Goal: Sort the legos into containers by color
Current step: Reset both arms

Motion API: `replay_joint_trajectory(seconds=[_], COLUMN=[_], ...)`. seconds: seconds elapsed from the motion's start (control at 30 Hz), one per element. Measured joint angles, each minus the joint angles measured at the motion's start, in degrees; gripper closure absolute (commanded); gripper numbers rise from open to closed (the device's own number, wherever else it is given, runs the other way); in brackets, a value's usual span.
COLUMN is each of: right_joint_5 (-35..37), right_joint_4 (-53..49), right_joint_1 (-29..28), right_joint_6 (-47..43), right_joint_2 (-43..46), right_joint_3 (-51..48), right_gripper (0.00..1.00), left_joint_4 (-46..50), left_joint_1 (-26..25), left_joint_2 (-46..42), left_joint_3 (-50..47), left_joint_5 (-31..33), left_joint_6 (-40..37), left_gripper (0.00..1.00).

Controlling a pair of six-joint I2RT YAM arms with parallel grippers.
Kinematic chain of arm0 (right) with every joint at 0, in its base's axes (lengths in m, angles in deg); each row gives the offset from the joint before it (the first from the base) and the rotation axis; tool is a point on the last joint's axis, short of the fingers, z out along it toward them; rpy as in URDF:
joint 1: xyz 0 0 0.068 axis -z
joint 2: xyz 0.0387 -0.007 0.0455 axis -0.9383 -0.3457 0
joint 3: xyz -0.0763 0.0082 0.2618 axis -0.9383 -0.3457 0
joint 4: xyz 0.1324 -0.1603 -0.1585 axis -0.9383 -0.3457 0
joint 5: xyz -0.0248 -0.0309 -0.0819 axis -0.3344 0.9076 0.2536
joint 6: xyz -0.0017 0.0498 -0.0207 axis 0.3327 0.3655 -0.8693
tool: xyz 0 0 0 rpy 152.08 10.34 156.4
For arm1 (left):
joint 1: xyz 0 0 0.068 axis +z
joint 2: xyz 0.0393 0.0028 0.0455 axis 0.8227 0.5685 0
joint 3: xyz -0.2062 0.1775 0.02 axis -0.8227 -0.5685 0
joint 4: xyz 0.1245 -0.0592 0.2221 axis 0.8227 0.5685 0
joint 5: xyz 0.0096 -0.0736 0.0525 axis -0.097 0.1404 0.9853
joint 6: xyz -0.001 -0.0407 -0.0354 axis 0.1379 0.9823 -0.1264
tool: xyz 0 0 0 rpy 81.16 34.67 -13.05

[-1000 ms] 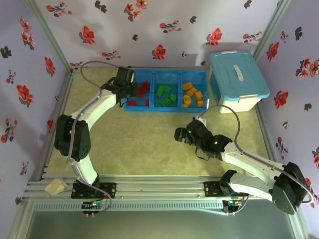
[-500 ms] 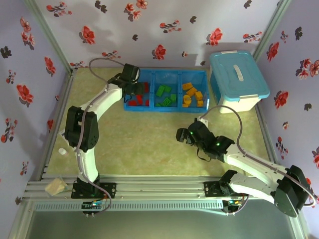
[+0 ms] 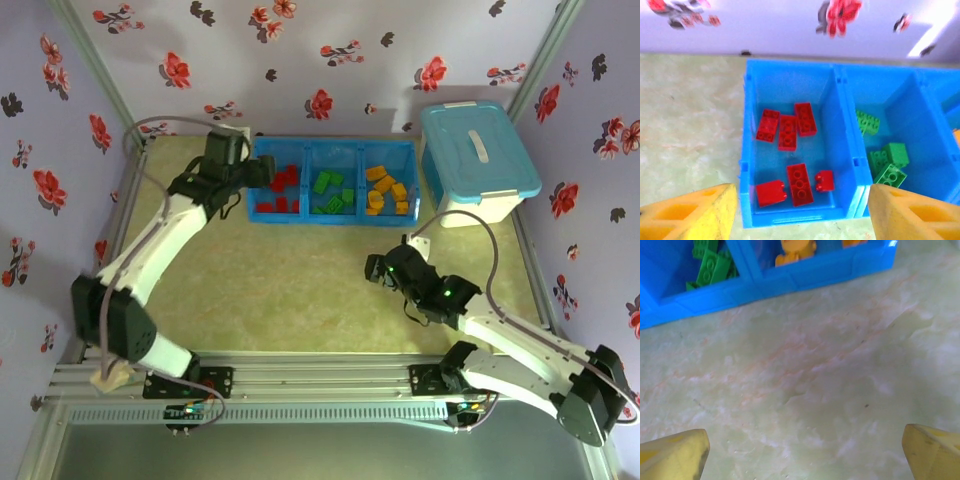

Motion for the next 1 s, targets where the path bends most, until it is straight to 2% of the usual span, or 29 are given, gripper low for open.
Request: replay_joint_trajectory(seconds=[0.2, 0.23, 0.37, 0.4, 0.57, 0.8, 1.0], right_joint_5=[7.2, 8.6, 13.8, 15.5, 22.5, 32.2, 35.4], right_joint_4=[-0.6, -0.4, 1.2, 2.0, 6.5, 14.4, 16.2], right_joint_1=[0.0, 0.0, 0.0, 0.0, 0.0, 1.5, 3.8], right_joint_6=[-6.3, -7.6, -11.5, -12.3, -18.6, -35.5, -37.8], right_joint_2=[6.9, 8.4, 13.7, 15.1, 22.8, 30.7, 31.2], right_joint_3=[1.3, 1.3, 1.2, 0.7, -4.3, -12.7, -19.0], right_gripper=[0.01, 0.01, 0.01, 0.01, 0.01, 0.01, 0.01], left_joint_4=[-3.7, -3.9, -5.8, -6.7, -10.4, -16.4, -22.1], left_joint_1=[-0.1, -0.2, -0.3, -0.4, -0.6, -1.0, -1.0], left_joint_2=[-12.6, -14.2, -19.6, -20.9, -26.7, -31.5, -32.3], left_joint_3=[-11.0, -12.7, -19.6, -21.6, -31.6, -42.6, -51.0], left_joint_5=[4.5, 5.7, 11.0, 12.5, 20.9, 30.5, 34.1], left_joint_6=[-0.4, -0.5, -2.0, -2.4, -4.8, -9.2, -11.3], left_gripper=[0.26, 0.24, 0.02, 0.00, 0.01, 0.00, 0.00])
